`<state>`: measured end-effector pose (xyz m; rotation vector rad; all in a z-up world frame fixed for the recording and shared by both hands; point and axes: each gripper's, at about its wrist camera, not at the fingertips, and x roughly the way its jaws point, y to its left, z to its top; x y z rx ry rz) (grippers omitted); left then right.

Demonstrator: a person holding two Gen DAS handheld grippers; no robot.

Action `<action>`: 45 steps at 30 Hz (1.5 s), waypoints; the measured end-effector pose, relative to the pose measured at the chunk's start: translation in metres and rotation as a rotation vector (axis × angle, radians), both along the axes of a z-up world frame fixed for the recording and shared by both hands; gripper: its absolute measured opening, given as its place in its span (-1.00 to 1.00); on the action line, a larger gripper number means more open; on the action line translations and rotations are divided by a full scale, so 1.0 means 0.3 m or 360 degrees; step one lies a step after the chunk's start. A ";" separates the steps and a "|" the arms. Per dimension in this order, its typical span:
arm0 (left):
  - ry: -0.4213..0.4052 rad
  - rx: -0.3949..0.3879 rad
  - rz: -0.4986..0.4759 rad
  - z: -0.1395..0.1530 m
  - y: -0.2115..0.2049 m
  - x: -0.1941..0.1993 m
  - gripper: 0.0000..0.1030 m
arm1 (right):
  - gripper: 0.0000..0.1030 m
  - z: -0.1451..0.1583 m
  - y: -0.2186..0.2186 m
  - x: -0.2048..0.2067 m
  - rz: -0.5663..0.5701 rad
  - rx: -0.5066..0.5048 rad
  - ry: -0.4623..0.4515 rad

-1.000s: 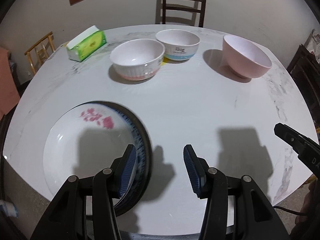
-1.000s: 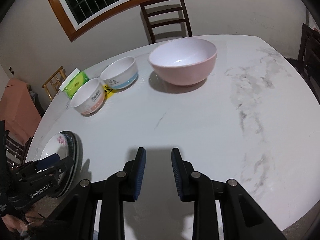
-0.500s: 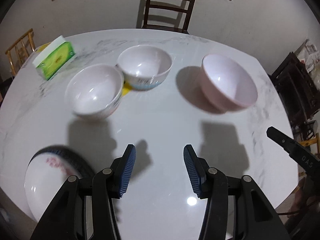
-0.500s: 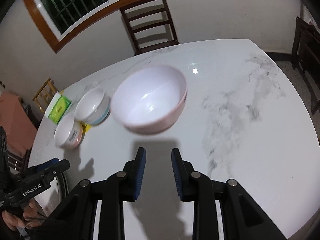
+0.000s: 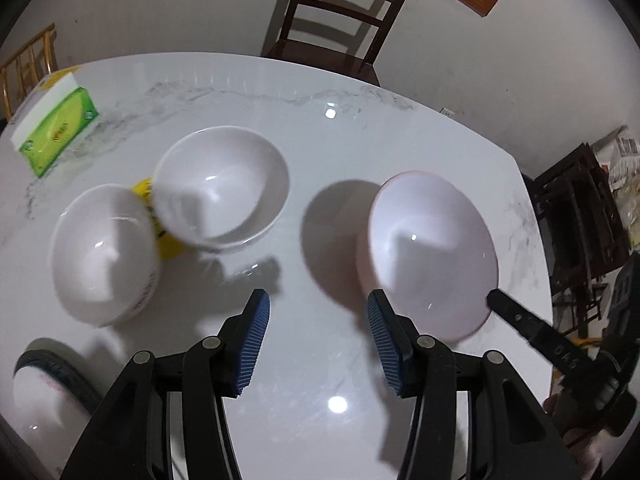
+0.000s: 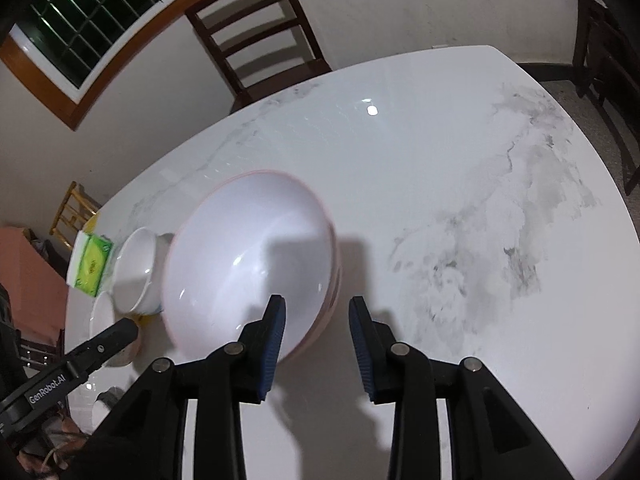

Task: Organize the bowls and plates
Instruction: 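Move the left tool toward the large pink bowl, then close the left tool on the rim of the pink bowl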

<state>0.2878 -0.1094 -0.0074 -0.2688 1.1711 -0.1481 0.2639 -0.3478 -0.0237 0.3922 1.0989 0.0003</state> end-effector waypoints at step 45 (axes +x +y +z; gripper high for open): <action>0.0068 -0.0012 -0.0029 -0.025 0.059 -0.294 -0.82 | -0.66 0.015 0.250 -0.365 0.0139 0.0007 0.0033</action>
